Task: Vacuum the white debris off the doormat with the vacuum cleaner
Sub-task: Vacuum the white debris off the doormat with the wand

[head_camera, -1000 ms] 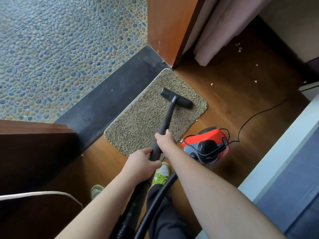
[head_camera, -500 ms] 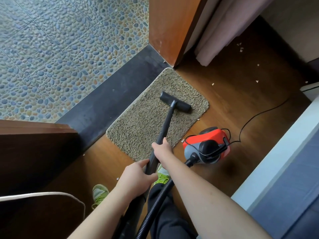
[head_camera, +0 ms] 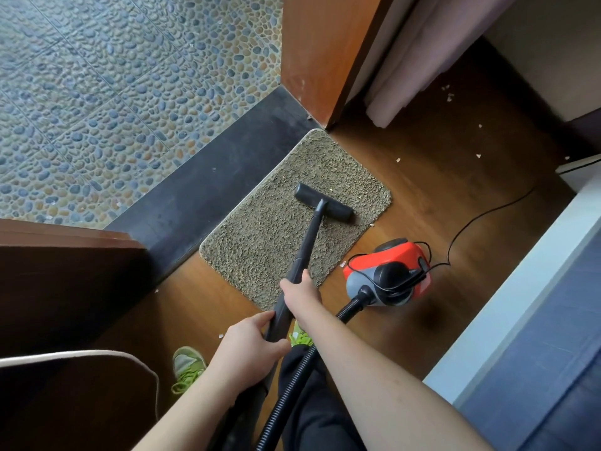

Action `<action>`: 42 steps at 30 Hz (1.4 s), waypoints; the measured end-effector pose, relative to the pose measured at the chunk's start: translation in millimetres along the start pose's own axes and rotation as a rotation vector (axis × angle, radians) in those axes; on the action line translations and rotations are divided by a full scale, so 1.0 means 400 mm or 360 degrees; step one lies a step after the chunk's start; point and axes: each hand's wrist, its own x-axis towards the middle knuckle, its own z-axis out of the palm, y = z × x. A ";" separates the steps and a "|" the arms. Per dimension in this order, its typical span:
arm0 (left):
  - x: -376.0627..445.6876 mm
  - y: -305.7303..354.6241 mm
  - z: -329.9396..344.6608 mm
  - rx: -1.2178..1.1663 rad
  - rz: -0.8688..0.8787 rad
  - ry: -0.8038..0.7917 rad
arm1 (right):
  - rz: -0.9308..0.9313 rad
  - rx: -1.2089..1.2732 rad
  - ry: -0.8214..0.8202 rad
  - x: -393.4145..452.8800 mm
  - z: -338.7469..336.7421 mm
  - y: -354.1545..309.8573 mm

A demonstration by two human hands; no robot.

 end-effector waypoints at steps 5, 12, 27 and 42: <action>0.031 0.028 0.007 -0.0017 0.0027 0.0003 | -0.0027 -0.0059 0.0057 0.033 -0.024 -0.026; 0.083 0.089 -0.013 0.0020 0.0106 0.0034 | -0.0049 0.0025 0.0136 0.087 -0.044 -0.090; 0.148 0.168 -0.023 0.0058 0.0161 0.0038 | -0.0108 -0.0025 0.0197 0.139 -0.097 -0.159; 0.027 0.012 -0.014 0.0089 0.0049 -0.0042 | -0.0025 -0.0250 0.0013 0.024 -0.003 -0.031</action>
